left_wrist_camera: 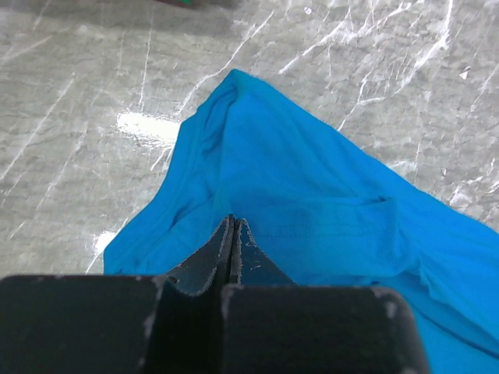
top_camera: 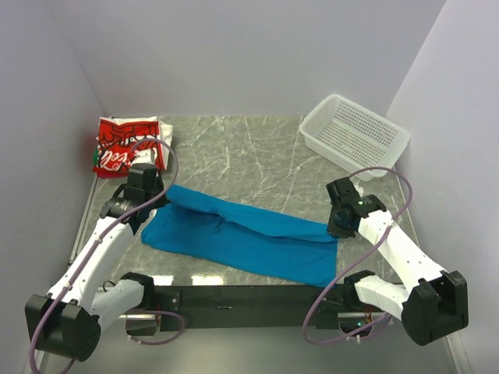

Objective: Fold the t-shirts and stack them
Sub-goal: Fold the tshirt

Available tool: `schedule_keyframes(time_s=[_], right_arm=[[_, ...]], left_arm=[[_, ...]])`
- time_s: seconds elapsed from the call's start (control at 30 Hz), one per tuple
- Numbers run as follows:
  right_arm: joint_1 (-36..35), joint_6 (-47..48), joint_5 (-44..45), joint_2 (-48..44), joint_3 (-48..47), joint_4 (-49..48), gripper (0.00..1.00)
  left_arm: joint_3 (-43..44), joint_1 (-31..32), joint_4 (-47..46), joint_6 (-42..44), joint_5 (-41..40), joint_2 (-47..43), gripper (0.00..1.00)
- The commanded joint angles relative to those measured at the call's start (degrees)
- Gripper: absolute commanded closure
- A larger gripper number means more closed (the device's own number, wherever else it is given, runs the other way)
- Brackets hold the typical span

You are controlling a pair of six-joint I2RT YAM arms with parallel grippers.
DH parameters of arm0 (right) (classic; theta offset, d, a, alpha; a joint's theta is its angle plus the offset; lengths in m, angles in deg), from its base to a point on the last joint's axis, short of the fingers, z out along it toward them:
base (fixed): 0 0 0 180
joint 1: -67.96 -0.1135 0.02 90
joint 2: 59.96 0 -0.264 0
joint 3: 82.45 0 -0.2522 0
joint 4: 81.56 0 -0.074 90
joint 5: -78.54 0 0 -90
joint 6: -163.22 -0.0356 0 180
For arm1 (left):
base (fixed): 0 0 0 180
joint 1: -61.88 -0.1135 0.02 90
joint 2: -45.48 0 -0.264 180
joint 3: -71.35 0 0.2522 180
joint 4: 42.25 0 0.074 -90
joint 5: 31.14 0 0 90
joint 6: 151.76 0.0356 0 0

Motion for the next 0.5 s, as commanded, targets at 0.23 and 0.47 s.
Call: schedule_keyframes(time_s=[0.23,0.47], right_arm=[[-4.96,-5.86,8.23,1.15,-3.23,5.65,1.0],[-5.31,-7.27,10.09,2.81,-3.67,7.14,1.0]], left_arm=[[1.77,-0.03,2.57,-3.68,-0.88,-3.12,1.0],[4.14,-0.03,6.34,-7.11,-2.63,-2.59,0.8]])
